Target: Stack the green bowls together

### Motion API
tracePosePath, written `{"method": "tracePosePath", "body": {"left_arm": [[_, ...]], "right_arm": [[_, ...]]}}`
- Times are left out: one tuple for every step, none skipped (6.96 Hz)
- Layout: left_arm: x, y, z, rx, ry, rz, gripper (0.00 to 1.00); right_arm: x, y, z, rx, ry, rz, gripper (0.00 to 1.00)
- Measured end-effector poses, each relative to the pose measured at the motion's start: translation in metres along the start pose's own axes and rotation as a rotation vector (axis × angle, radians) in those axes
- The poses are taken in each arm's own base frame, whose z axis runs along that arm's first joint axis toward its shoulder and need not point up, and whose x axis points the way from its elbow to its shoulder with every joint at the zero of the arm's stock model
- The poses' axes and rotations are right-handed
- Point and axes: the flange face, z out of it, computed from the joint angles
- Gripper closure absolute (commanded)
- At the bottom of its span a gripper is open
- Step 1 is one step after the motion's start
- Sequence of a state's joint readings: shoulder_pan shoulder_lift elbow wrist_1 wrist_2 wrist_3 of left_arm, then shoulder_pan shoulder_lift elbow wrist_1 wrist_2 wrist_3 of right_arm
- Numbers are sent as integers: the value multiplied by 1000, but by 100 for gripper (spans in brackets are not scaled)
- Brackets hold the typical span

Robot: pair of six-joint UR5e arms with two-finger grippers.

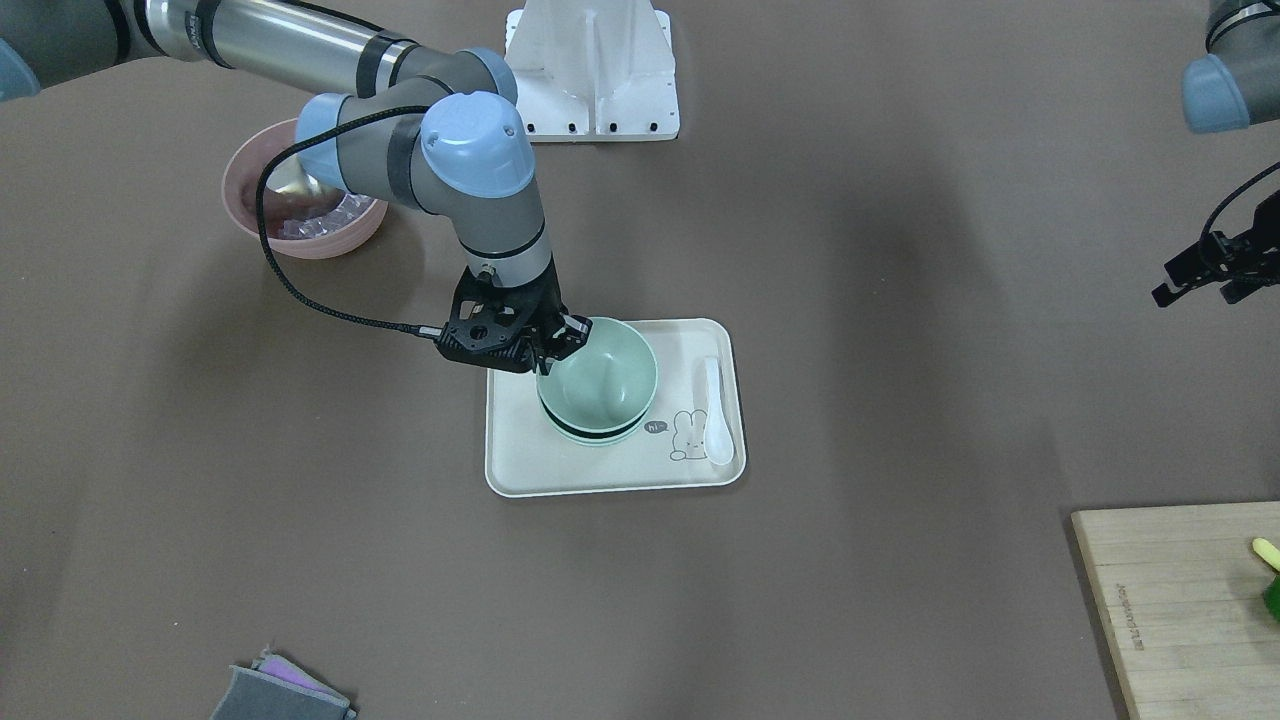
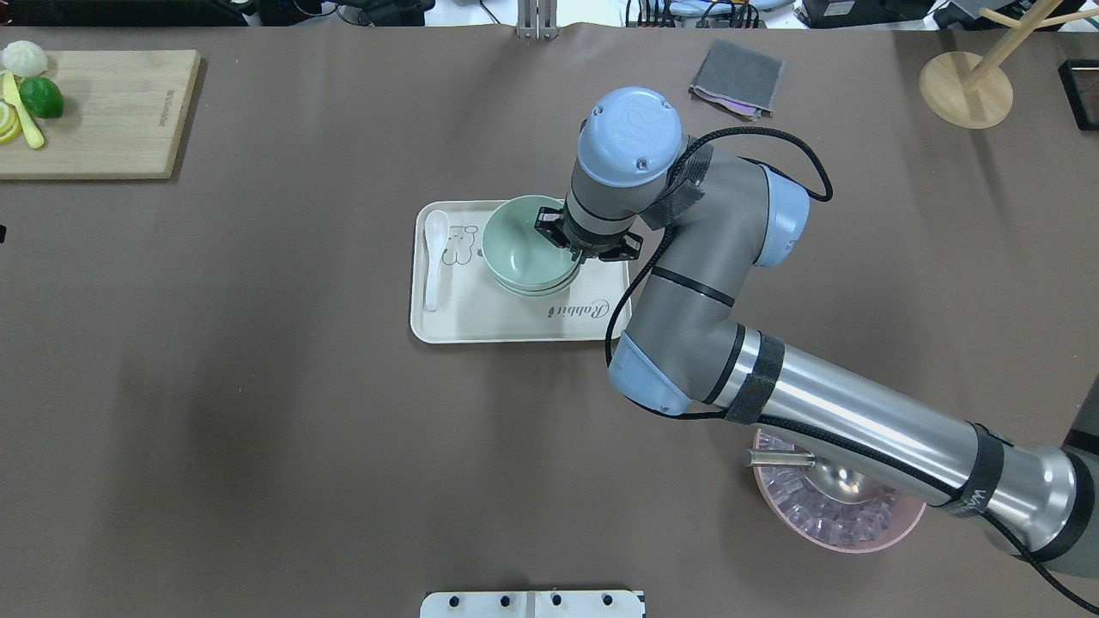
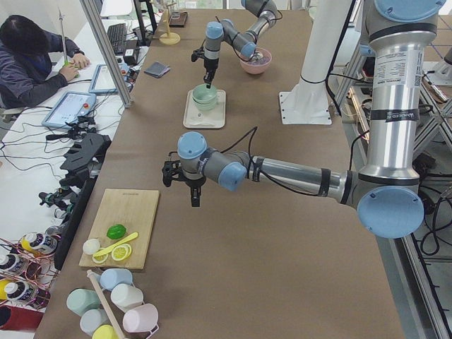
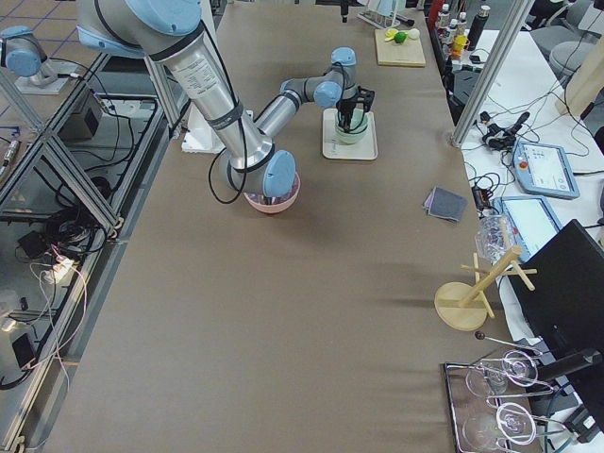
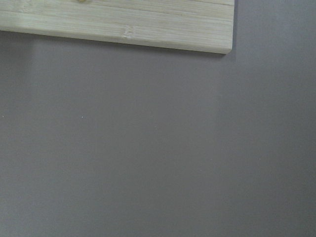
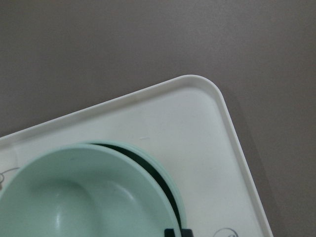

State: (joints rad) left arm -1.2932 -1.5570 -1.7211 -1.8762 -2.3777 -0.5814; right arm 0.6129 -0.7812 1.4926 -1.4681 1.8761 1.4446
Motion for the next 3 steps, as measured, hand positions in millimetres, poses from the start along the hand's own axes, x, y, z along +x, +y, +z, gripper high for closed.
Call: {"method": "tracePosePath", "body": {"left_arm": [[-1,0,0,-1,0,-1,2],[-1,1,0,-1,0,-1,2],[-1,1,0,-1,0,0,2]], "right_arm": [[1,0,1,-1,1,-4,100],[1,1,1,-1,2,-7,100],[1,1,2,-1,1,-7,100]]}}
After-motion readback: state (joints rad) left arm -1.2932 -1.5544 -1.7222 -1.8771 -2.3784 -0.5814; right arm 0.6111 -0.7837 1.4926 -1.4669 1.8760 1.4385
